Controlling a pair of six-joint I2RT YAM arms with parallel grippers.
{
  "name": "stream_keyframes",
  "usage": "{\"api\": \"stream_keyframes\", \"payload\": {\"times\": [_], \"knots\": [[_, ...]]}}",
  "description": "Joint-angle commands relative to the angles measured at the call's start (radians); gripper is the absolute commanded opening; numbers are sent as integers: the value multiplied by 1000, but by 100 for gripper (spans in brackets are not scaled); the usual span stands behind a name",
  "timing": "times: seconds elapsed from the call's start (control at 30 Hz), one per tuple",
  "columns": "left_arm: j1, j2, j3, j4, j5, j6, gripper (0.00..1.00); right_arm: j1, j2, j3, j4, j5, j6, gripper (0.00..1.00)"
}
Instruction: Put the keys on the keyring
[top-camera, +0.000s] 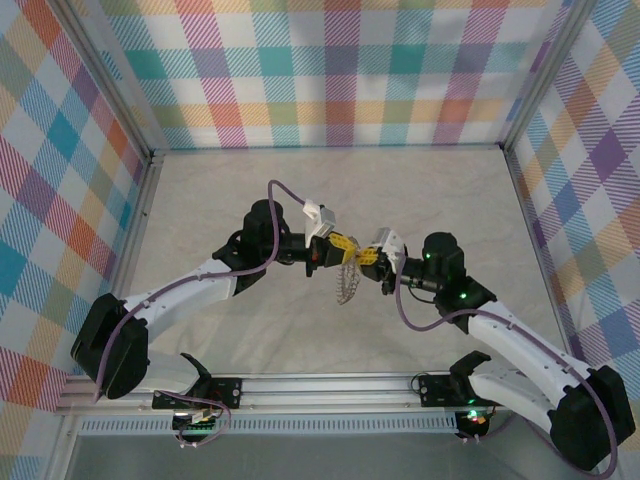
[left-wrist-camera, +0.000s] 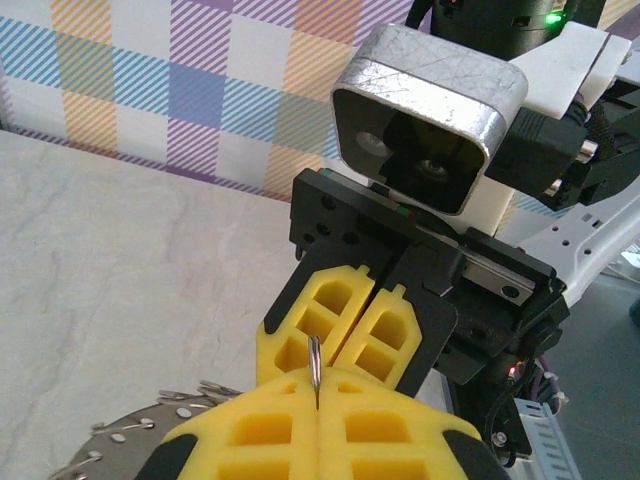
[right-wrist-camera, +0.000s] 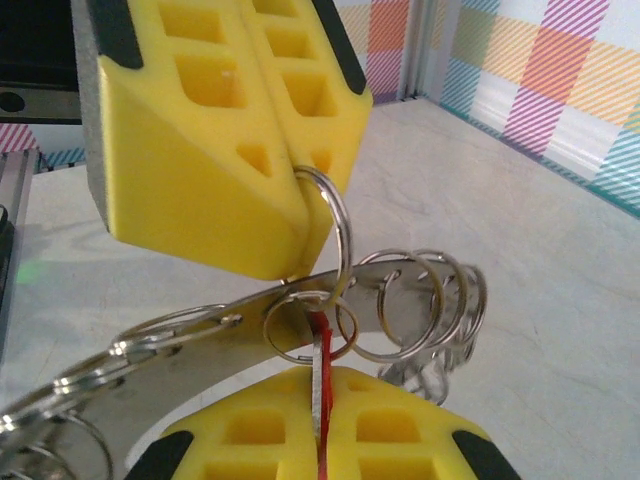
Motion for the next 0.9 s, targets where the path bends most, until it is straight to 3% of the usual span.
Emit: {"api": "stream_keyframes", "payload": {"times": [0.0, 0.33, 0.87], "knots": [[-12, -4, 44, 41, 16, -4, 0, 8, -35, -7, -33, 20, -38, 3], [-12, -6, 62, -59, 32, 74, 0, 7, -48, 113, -304, 67, -167, 0], [-12, 3, 77, -135, 59, 125, 0, 7, 16, 271, -474, 52, -266, 0]]}}
